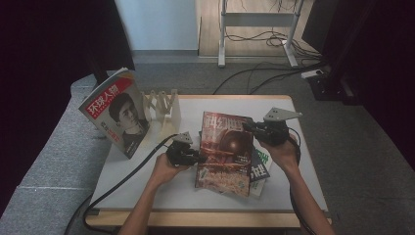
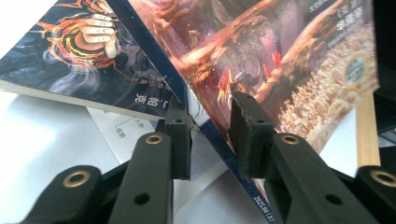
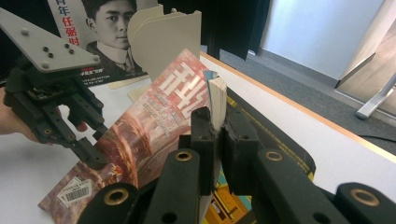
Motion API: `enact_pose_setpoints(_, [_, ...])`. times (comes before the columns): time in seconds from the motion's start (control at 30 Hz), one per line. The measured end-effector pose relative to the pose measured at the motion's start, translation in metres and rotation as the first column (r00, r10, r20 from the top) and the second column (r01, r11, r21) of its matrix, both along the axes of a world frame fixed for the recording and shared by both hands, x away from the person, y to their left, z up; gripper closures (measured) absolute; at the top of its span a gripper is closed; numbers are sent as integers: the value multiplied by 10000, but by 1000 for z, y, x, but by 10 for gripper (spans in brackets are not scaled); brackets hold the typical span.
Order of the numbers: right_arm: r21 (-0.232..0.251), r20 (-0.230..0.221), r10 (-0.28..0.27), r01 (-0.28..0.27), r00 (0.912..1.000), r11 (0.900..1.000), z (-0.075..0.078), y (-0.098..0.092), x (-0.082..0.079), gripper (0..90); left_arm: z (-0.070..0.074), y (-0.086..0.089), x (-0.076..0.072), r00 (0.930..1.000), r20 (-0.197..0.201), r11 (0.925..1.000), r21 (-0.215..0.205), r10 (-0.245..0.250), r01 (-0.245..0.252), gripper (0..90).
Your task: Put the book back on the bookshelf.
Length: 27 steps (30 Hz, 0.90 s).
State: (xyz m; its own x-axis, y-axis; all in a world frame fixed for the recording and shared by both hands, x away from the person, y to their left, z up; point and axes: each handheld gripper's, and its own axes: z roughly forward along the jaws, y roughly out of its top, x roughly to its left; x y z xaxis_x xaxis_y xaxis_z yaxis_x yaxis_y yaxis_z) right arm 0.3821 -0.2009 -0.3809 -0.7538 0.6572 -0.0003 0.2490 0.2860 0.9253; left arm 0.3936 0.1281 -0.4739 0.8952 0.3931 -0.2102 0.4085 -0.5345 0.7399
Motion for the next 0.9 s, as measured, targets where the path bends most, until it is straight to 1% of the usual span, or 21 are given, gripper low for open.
enact_pose_setpoints(0.07, [2,5,-21,21,10000,10000,0,0,1,828,1,1,0,10000,38,10000,-3,-3,3,711])
enact_pose_setpoints(0.2, [50,140,-96,95,9999,9999,4,-2,1,828,8,4,0,9997,200,9997,-203,104,-100,737])
enact_pose_setpoints(0.27, [46,234,-133,132,9996,9999,8,-3,1,828,13,5,-1,9991,389,9995,-263,155,-144,750])
enact_pose_setpoints(0.37, [-35,391,-234,236,9990,9997,15,-4,1,828,21,7,-3,9975,663,9983,-547,253,-217,771])
enact_pose_setpoints(0.43, [42,467,-257,256,9986,9997,19,-6,2,829,26,9,-5,9960,849,9972,-713,293,-233,783])
enact_pose_setpoints(0.53, [163,575,-294,285,9979,9995,26,-8,2,830,33,8,-7,9927,1159,9964,-814,332,-238,795])
enact_pose_setpoints(0.67, [249,797,-350,331,9962,9991,34,-10,0,831,40,7,-10,9859,1620,9950,-959,416,-262,804])
enact_pose_setpoints(0.73, [348,932,-350,319,9950,9989,38,-12,-1,832,42,7,-11,9812,1864,9941,-1035,504,-314,812])
enact_pose_setpoints(0.77, [363,967,-355,322,9947,9988,41,-12,-2,832,43,6,-12,9778,2019,9937,-1063,560,-349,817])
enact_pose_setpoints(0.8, [385,1038,-355,317,9940,9988,43,-12,-3,832,45,6,-13,9726,2241,9934,-1080,614,-379,822])
enact_pose_setpoints(0.9, [410,1289,-451,401,9906,9984,49,-13,-6,831,46,6,-16,9613,2653,9921,-1176,745,-444,837])
